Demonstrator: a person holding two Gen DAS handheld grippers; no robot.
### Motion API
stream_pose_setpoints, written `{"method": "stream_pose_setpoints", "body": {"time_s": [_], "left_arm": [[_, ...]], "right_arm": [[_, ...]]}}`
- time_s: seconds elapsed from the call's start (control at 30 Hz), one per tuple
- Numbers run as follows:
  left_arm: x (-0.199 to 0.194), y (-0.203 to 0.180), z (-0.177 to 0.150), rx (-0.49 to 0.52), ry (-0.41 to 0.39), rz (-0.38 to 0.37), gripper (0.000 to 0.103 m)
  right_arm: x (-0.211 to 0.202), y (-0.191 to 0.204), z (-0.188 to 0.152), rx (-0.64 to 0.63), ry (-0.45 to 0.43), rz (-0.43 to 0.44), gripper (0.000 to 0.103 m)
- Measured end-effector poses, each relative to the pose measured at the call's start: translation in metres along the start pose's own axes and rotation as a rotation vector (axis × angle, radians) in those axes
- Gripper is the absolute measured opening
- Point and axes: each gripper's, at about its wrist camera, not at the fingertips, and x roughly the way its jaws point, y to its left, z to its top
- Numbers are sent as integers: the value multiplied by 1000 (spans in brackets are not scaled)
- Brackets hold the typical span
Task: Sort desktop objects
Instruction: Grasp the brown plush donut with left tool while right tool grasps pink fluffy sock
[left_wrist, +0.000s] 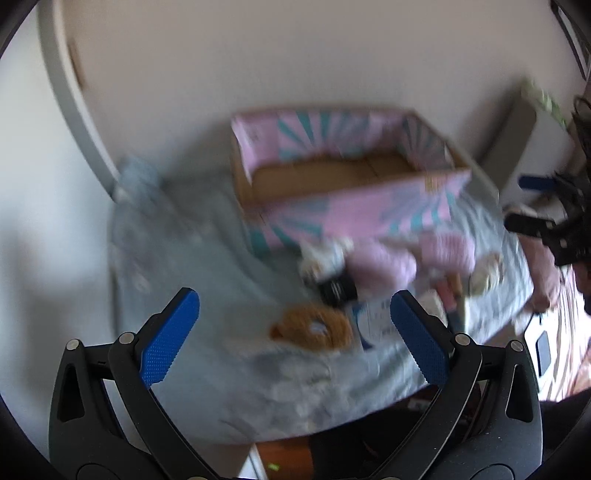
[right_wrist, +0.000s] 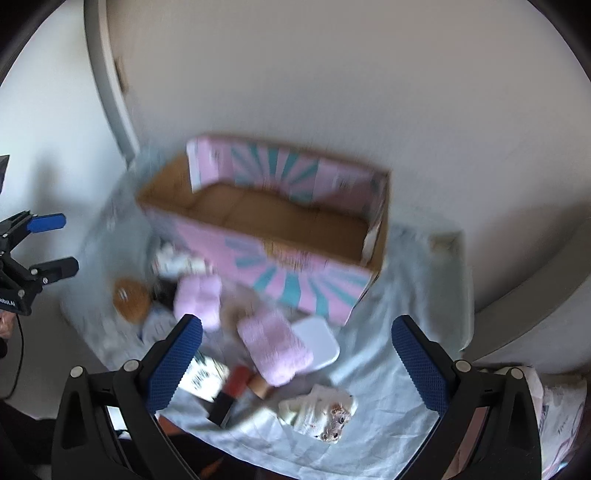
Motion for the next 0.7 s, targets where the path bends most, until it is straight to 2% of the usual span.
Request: {"method": "stream_pose_setpoints", "body": {"time_s": [0.1, 0.3, 0.4, 0.47, 0.53, 0.63, 0.7], "left_arm": [[32, -7, -22, 17, 41, 9, 103], [65, -6, -39, 35, 25, 38, 103], [82, -2, -43, 38, 19, 39, 101], [87, -2, -43, 34, 20, 10, 100], [89, 1, -43, 18, 2, -15, 95], [95, 5, -43, -9, 22, -76, 69], [96, 0, -45, 8, 19, -80, 66]], "right_arm": [[27, -4, -10, -36, 30, 34, 97], [69, -7, -24, -111, 39, 78, 84], [84, -4, -28, -150, 48, 99, 73], [90, -1, -31, -176, 57, 113, 54], [95, 2, -34, -204, 68, 103, 45], [92, 7, -34, -239, 56, 106, 35], [91, 8, -33, -247, 51, 102, 34]]}}
